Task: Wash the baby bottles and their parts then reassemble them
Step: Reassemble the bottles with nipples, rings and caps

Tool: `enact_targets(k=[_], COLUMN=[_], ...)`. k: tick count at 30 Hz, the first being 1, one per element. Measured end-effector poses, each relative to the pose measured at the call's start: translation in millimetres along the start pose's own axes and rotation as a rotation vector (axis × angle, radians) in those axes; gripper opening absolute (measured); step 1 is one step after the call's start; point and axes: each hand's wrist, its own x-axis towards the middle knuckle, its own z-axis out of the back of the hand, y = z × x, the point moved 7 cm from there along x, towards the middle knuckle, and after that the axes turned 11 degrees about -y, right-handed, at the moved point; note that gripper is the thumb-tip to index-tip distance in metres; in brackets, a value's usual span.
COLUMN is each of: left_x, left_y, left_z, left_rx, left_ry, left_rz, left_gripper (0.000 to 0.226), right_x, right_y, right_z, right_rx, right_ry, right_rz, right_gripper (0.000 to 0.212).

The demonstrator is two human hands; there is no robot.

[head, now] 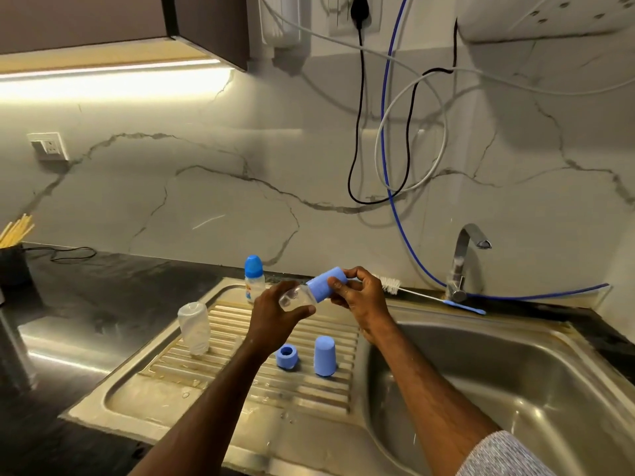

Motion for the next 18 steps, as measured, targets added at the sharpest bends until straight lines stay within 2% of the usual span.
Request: enact_targets(k=[3,7,10,13,15,18], left_x=[-3,2,17,38,52,68], left_y=[4,18,27,47,67,88], left_z=[4,4,2,15,27,37], left_rx=[-0.027,-0.13,-0.033,0.066,0.175,0.328], left_ry=[-0.025,-0.026,0.08,0.089,0.09,0.158], left_rz=[-0.004,0.09,0.091,0.127,0.172,0.187], left_gripper=[0.052,0.058,0.072,0.075,0.065,0.044], right_x=[-2,-7,1,19,33,50], right_y=[10,10,15,15,4,-15], right_z=[-13,-43,-58,-68,-76,-91], right_rx=[-0.019,-0.234,-0.304,-0.464,-0.588,-0.739], right_ry=[0.045,0.205,0.165,0.119,0.122,0.134], right_rz=[0.03,0.083,0.186,0.264,0.244,0.223], right_gripper=[0.029,0.069,0.071,0.081,0.077,0.06])
